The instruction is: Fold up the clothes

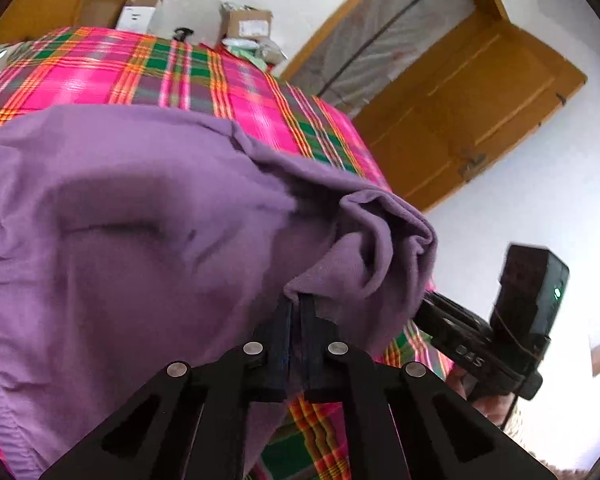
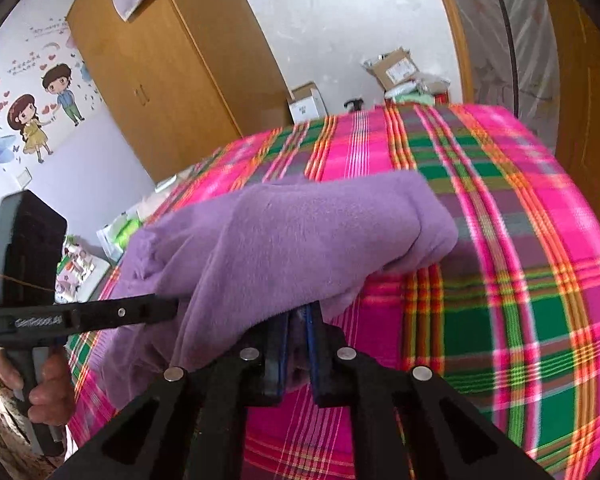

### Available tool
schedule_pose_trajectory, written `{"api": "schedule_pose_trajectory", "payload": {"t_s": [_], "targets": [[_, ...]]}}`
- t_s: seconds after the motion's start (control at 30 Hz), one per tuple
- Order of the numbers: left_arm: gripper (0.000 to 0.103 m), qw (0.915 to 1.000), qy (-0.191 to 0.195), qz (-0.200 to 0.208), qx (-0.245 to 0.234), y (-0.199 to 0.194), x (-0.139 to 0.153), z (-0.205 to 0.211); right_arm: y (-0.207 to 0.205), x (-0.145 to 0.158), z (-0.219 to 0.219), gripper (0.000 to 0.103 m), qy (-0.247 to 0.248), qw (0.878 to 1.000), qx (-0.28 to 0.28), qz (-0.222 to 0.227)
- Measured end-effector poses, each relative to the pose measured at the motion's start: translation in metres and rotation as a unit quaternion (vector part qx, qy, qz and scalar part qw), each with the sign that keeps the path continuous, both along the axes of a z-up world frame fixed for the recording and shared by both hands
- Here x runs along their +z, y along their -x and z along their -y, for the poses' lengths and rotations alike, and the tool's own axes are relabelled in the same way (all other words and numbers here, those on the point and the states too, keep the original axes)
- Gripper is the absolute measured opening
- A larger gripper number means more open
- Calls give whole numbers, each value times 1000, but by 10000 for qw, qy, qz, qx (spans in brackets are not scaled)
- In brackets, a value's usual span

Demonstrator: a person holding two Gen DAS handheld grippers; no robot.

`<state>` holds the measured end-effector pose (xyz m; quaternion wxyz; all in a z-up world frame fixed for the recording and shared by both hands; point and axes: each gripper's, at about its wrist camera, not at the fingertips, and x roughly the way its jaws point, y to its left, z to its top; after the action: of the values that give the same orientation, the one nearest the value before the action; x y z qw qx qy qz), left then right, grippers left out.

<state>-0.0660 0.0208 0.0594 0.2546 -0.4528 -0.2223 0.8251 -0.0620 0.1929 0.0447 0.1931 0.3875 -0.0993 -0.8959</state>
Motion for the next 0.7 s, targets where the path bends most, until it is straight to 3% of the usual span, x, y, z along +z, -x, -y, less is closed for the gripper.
{"api": "schedule_pose_trajectory", "payload": {"t_s": [0.2, 0.53, 0.7], "targets": [[3, 9991, -94, -57, 413, 10, 6, 24, -5, 28, -16, 4, -75, 9987, -251, -432], [3, 9996, -50, 78, 252, 11, -7, 20, -22, 52, -61, 3, -132, 9911, -1075, -776], [3, 9998, 65, 119, 108, 12, -10, 9, -29, 46, -83, 3, -339, 9854, -1511, -707]]}}
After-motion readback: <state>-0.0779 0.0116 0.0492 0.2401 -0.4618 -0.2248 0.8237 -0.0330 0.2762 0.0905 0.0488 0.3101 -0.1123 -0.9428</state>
